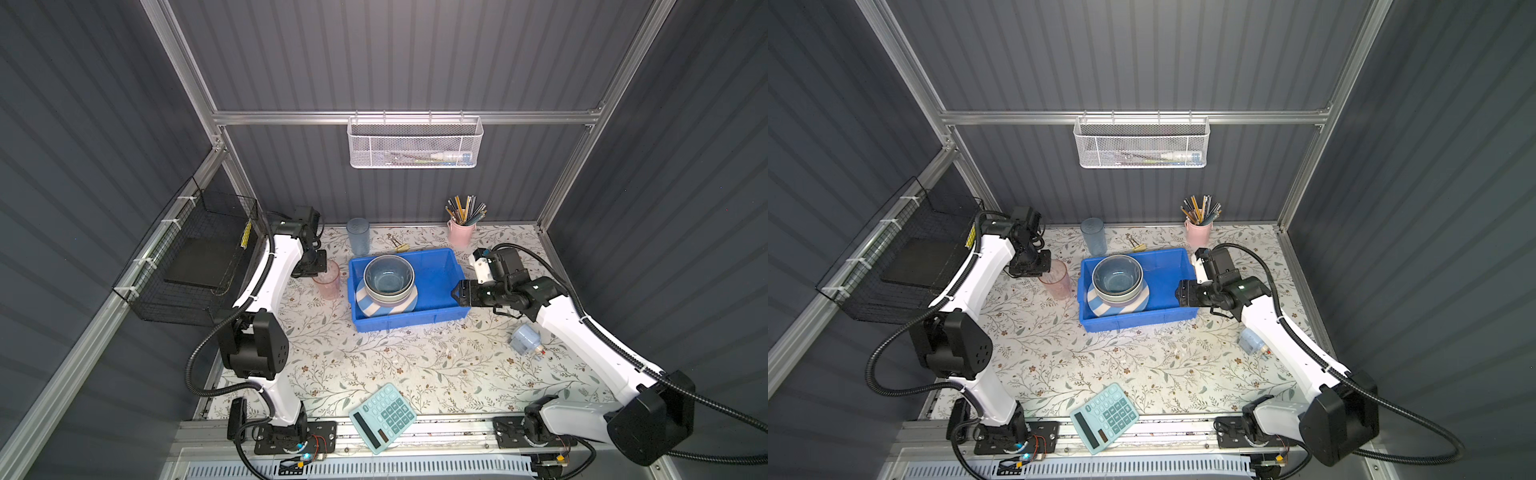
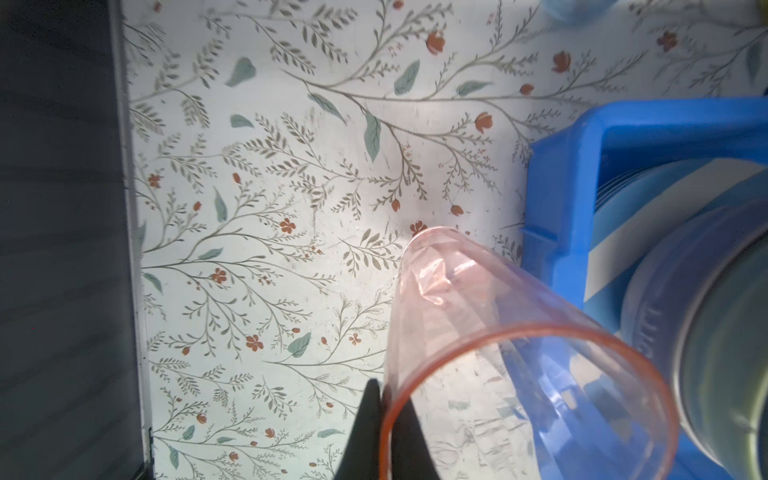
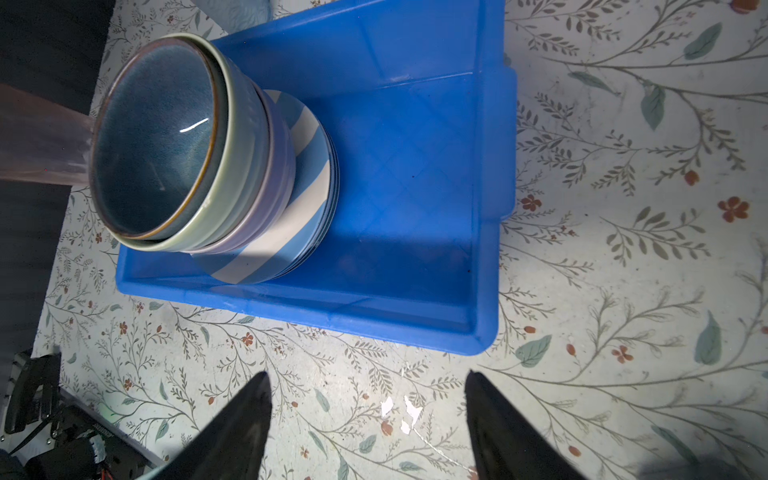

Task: Place the mixed dishes into the plastic bin
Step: 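Carry the pink cup over the bin with left while right reaches toward it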

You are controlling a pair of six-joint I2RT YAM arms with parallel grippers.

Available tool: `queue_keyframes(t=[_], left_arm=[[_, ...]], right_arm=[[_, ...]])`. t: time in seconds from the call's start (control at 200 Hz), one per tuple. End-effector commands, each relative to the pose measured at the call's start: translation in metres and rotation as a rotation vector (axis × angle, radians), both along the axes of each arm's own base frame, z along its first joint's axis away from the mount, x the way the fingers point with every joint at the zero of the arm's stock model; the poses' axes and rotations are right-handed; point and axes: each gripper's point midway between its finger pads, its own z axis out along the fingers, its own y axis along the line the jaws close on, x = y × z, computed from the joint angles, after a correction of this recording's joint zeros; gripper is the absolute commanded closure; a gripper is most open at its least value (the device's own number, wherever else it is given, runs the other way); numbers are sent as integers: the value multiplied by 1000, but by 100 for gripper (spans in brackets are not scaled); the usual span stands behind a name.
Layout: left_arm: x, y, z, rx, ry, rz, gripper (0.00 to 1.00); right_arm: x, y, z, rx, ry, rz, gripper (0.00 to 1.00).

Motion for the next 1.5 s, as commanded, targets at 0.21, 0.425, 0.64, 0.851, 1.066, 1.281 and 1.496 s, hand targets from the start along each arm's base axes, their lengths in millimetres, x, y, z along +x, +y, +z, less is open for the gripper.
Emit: queue_keyframes(t=[0.21,0.425,0.64,0.851,1.066,1.281,1.496], left_arm=[[-9,-30,89,26,-218,-27,100],[-13,-90,107,-66,-296,-145,100],[-14,-154,115,-235,-341,-275,100],[-16,-195,119,-273,-369,-350,100],[-21,-232,118,-305,-380,-413,100],[-26,-253,115,-305,-375,-454,100],[-24,-266,124,-307,-418,-481,100]], right_arm=[[2,37,68,59,-133,118,26],[5,65,114,99,-219,183,26],[7,87,147,130,-282,211,27],[10,103,164,158,-310,228,27],[21,108,161,124,-304,185,29],[31,105,150,62,-289,138,31],[43,94,131,-48,-255,61,37]])
